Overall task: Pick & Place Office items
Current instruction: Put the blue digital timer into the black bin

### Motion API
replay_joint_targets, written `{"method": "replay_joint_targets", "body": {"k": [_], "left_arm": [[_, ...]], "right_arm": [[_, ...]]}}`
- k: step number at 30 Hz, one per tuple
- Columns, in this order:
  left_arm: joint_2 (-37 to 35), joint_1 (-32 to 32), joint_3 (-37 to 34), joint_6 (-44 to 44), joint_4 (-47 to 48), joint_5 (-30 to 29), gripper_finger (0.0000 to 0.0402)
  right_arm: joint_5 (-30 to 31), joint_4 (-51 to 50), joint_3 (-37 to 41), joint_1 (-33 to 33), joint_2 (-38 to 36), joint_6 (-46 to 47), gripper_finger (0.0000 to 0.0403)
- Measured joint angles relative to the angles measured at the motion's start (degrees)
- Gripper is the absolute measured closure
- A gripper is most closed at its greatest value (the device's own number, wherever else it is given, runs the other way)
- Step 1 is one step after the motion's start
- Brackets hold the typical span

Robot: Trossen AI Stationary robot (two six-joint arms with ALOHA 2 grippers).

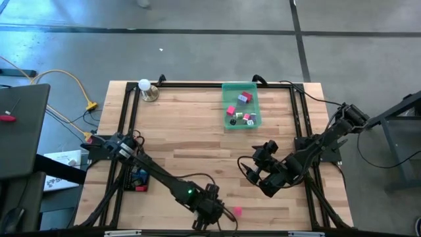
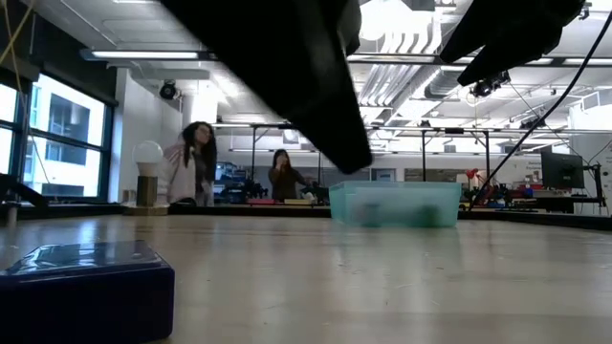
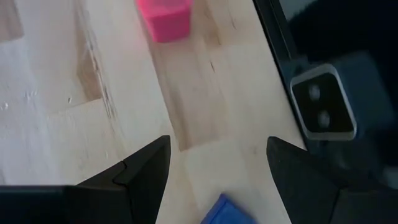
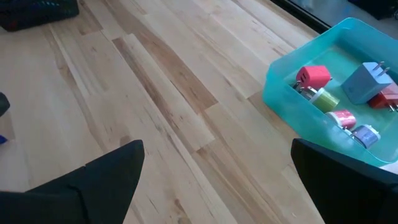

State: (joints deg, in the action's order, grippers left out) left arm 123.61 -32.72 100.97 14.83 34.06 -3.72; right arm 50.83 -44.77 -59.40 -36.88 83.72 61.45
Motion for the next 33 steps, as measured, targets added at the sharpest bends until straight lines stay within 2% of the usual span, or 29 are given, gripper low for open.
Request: {"method": "replay_joint_targets", "body": {"k": [6,12,14,19,23,29,33], "left_arm": [[0.0,0.1,0.0,8.6,-1.6,0.7,0.0145],[0.0,-0.2,0.0,9.6,-1.5,0.6,0.0145],[0.0,-0.4,0.0,8.6,-1.6,0.4,0.0145],[0.0,-0.5,0.0,-0.7,-1.5,0.5,0.0145],[0.0,-0.8,0.0,-1.6,-0.7,0.5,0.0145],[0.0,-1.9,0.0,-1.0,7.4,0.5,0.0145],[0.0,-2.5,0.0,-1.8,8.5,-0.4,0.0145]], "right_arm": [[-0.1,0.0,0.0,0.0,0.0,-0.2,0.0008],[0.0,0.0,0.0,0.0,0.0,-0.2,0.0008],[0.0,0.0,0.0,0.0,0.0,-0.2,0.0008],[0.0,0.0,0.0,0.0,0.0,-0.2,0.0008],[-0.6,0.0,0.0,0.0,0.0,0.1,0.0008],[-2.8,0.1,0.0,-0.4,0.0,0.1,0.0008],[-2.8,0.2,0.0,-1.4,0.0,0.0,0.0008]]}}
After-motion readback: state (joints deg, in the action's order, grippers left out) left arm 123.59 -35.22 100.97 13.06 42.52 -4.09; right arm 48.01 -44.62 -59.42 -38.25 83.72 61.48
